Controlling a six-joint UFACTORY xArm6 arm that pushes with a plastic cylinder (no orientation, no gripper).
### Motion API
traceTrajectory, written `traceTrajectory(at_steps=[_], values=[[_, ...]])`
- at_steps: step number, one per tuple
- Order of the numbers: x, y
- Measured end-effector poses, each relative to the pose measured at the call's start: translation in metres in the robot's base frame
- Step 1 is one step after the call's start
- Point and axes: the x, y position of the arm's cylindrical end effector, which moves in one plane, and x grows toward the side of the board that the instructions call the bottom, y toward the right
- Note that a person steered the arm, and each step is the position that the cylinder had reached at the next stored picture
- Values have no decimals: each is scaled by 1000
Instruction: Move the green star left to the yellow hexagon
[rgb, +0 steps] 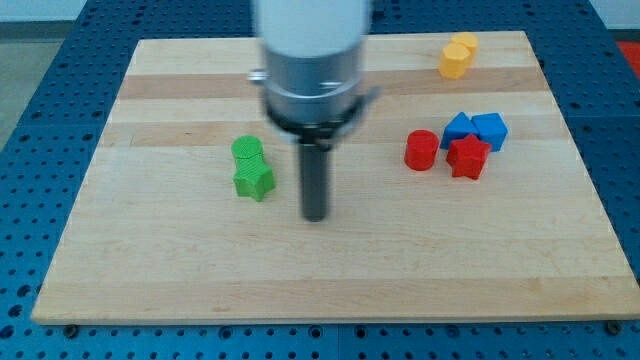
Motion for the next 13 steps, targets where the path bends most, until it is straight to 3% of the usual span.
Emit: traceTrajectory(at_steps=[1, 2, 7, 8, 9, 10, 12, 13], values=[[-2, -85], [-14, -95], [-65, -12], [-50, -30], [-32, -18], [-40, 21], [-98, 60], [-112, 33]])
